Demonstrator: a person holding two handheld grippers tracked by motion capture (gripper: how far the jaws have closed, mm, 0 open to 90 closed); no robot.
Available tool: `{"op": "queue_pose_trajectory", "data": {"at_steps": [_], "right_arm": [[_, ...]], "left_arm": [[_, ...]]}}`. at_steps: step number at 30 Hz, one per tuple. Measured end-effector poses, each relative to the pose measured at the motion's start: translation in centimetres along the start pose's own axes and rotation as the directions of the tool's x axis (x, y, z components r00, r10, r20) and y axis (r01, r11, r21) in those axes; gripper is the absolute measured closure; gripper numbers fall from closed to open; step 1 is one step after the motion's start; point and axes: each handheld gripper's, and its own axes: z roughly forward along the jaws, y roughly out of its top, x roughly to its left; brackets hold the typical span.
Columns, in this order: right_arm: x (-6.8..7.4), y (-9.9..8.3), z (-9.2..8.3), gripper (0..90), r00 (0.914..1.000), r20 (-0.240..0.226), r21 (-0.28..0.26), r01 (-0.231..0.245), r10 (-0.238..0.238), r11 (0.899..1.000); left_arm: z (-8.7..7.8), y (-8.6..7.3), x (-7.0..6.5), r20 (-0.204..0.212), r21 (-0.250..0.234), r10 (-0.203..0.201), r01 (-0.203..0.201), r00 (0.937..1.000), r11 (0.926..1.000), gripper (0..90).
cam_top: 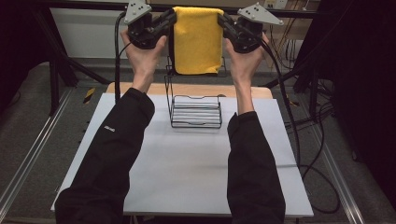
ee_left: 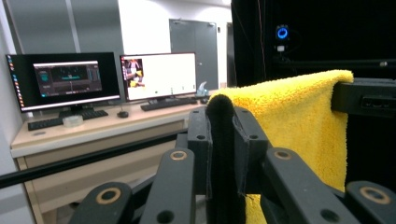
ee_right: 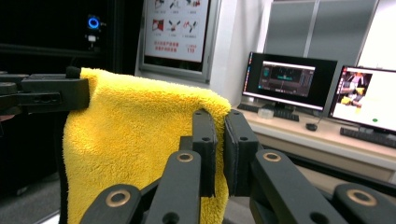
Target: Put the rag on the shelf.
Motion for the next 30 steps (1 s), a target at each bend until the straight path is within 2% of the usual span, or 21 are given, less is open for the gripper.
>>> {"op": "queue_pose_trajectory", "data": {"at_steps": [10,16,24,30], "right_arm": [[0.2,-2.5,-0.5,84.5,0.9995,-0.029,0.068,0.014,-0.012,0.998],[0.6,-3.8,-1.2,84.5,0.9984,-0.057,0.079,0.012,-0.008,0.997],[1.3,-4.5,-2.0,84.3,0.9961,-0.087,0.08,0.017,-0.01,0.997],[1.6,-4.6,-2.8,84.3,0.9942,-0.102,0.076,0.04,-0.032,0.996]], "left_arm": [[-0.8,-2.7,-0.1,0.034,0.046,0.001,-0.003,0.9994,0.999,78.6],[-1.9,-4.1,-0.3,0.066,0.057,-0.005,0.001,0.9978,0.9984,78.6],[-3.3,-4.5,-0.5,0.086,0.071,-0.003,-0.003,0.9963,0.9975,78.4],[-3.9,-4.5,-0.8,0.099,0.079,-0.004,-0.003,0.9951,0.9969,78.4]]}}
